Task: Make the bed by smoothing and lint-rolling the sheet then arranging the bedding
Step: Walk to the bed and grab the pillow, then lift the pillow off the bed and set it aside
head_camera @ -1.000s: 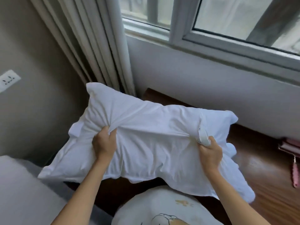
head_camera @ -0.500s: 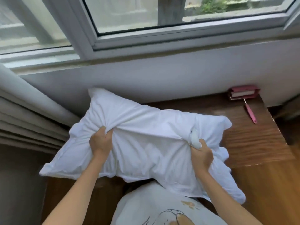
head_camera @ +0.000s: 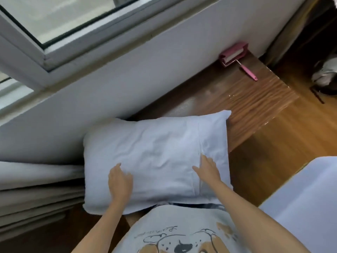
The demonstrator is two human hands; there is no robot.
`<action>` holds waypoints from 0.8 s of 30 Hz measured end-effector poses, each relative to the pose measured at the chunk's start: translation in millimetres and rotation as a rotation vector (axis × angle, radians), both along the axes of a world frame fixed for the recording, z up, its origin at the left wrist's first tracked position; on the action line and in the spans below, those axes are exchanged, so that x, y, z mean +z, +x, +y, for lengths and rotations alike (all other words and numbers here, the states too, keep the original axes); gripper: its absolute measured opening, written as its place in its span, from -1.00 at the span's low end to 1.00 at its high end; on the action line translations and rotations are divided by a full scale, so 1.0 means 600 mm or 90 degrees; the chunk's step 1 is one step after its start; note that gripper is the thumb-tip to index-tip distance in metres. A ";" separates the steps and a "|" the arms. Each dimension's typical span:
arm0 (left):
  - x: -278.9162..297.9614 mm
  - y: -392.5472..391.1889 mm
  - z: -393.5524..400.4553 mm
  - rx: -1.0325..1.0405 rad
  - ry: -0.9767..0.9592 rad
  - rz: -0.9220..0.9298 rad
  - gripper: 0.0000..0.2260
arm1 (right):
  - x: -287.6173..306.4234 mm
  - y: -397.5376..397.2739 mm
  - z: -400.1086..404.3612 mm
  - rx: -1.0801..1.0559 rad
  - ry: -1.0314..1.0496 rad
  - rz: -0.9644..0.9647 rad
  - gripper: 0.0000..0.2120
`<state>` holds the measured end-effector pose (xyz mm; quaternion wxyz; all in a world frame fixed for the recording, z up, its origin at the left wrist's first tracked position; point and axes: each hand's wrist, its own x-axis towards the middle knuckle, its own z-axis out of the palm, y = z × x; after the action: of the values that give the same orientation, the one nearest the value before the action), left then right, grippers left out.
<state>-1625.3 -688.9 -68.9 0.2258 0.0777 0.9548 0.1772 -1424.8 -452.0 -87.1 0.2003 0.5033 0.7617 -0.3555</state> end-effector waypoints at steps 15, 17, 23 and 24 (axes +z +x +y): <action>0.003 0.371 0.425 -0.545 0.094 -0.160 -0.70 | 0.069 0.426 0.130 -0.448 0.001 0.192 -0.48; 0.002 0.458 0.491 -0.543 0.101 -0.227 -0.73 | 0.076 0.534 0.151 -0.554 0.021 0.213 -0.51; 0.026 0.636 0.650 -0.608 0.106 -0.291 -0.81 | 0.097 0.763 0.205 -0.778 0.071 0.245 -0.63; 0.032 0.661 0.679 -0.621 0.114 -0.295 -0.83 | 0.099 0.789 0.219 -0.801 0.077 0.250 -0.63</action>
<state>-1229.0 -281.7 -49.4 0.4788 0.4894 0.7143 0.1448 -951.2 -320.6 -28.0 -0.2170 0.7884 0.3635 -0.4463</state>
